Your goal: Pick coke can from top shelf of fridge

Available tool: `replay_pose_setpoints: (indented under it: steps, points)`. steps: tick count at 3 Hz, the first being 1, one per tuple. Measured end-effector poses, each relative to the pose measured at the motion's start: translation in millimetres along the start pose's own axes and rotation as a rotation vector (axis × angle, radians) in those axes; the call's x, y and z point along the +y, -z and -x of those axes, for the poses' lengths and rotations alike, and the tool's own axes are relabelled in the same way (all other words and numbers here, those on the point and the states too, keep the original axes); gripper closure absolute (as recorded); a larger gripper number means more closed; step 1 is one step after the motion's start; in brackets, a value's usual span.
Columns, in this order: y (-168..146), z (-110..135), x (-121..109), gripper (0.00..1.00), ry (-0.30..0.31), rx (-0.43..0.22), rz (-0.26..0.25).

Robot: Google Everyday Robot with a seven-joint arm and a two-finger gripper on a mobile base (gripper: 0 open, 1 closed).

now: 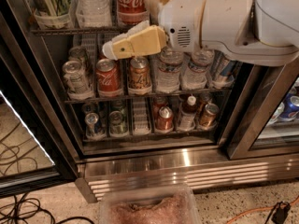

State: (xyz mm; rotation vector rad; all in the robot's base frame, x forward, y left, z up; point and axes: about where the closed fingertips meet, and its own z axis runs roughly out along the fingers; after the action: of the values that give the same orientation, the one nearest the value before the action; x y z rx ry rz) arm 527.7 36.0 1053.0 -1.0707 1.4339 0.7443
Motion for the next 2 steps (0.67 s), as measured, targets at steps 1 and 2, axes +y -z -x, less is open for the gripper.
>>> replay_pose_setpoints:
  steps: [1, 2]
  points:
    - [3.0, -0.3, -9.9, 0.14, 0.006, -0.013, -0.035]
    - [2.1, 1.2, -16.9, 0.17, 0.014, -0.029, -0.082]
